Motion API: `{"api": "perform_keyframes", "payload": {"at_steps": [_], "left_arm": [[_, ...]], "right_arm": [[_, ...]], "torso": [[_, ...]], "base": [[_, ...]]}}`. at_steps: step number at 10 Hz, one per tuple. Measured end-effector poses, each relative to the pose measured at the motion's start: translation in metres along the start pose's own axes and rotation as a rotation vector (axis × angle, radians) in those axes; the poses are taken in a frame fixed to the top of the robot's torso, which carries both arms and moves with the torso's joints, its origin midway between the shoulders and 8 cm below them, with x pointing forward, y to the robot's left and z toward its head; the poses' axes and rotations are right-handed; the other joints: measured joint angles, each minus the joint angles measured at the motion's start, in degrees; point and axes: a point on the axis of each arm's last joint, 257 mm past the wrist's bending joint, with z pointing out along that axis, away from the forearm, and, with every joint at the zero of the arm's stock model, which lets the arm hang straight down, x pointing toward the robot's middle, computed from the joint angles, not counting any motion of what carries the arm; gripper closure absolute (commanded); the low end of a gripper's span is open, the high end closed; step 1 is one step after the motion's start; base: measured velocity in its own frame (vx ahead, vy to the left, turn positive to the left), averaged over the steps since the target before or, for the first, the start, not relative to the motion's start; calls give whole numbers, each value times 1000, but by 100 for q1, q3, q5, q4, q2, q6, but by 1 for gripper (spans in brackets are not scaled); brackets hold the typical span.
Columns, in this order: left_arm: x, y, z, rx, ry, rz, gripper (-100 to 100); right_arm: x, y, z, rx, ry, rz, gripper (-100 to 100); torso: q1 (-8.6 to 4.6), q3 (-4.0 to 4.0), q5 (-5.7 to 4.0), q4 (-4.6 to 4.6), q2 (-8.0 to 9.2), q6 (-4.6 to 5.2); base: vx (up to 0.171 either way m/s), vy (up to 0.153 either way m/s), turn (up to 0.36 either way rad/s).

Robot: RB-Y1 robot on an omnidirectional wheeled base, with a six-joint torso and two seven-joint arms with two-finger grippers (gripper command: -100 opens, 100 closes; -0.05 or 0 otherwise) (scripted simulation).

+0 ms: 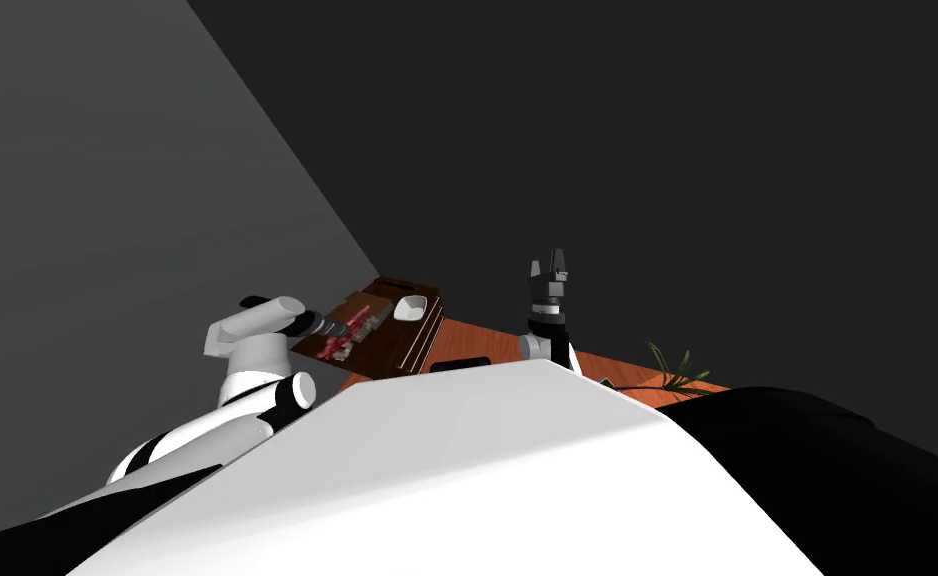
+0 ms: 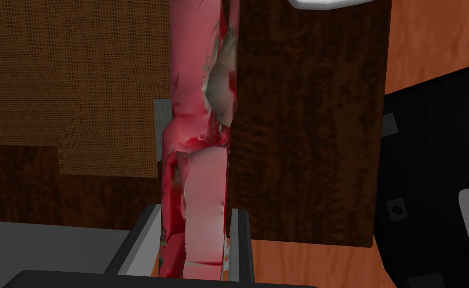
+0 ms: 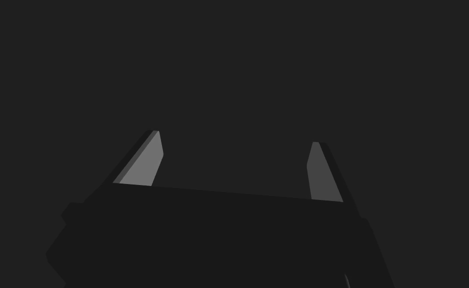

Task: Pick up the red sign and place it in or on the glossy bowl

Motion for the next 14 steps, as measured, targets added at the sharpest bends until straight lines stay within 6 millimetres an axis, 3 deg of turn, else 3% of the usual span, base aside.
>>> {"api": "perform_keyframes", "payload": {"at_steps": [4, 14], "left_arm": [[1, -6, -19, -8, -9, -17, 100], [-14, -18, -63, -71, -84, -54, 100]], "right_arm": [[0, 0, 0, 0, 0, 0, 0], [0, 0, 0, 0, 0, 0, 0]], "torso": [[-28, -19, -12, -3, -37, 4], [-81, -39, -37, -4, -80, 11]], "base": [[66, -59, -15], [176, -146, 10]]}}
